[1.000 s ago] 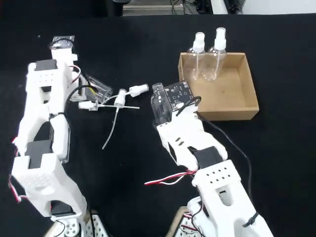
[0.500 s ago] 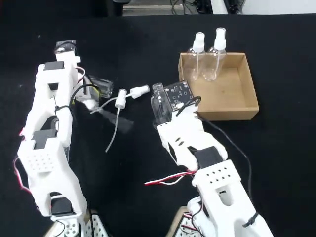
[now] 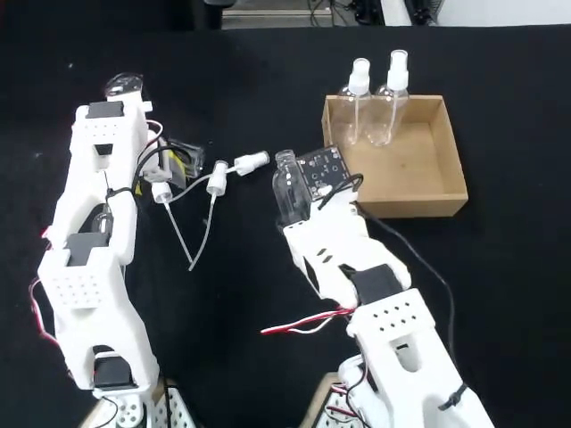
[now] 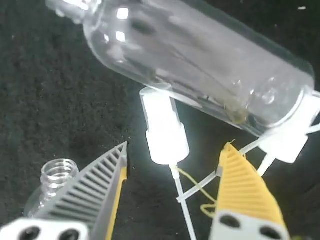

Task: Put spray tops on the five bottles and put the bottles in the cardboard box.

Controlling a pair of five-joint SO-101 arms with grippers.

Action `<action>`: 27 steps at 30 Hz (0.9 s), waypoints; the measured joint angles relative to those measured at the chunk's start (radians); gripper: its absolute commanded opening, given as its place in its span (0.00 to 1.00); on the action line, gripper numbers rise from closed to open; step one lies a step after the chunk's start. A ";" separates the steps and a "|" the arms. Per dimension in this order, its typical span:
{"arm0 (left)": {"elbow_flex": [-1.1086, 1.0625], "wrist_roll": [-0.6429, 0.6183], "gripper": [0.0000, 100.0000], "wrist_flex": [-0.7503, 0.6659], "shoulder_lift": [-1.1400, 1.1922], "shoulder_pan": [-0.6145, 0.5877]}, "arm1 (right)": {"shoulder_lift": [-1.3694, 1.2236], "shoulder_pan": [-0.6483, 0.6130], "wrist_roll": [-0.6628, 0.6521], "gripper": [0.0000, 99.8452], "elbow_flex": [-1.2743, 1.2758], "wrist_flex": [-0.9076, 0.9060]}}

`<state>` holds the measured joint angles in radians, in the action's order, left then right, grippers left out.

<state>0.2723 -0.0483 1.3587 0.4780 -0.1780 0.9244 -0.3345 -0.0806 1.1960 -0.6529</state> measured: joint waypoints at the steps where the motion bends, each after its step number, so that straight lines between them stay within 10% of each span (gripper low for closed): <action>1: 0.000 -0.015 0.29 0.000 0.000 0.002 | 0.000 0.000 0.000 0.01 0.000 0.000; 27: 0.190 -0.206 0.06 0.207 0.107 0.000 | 0.000 0.000 0.000 0.01 0.000 0.000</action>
<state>0.4626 -0.2539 1.5658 0.5854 -0.1780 0.9244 -0.3345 -0.0806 1.1960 -0.6529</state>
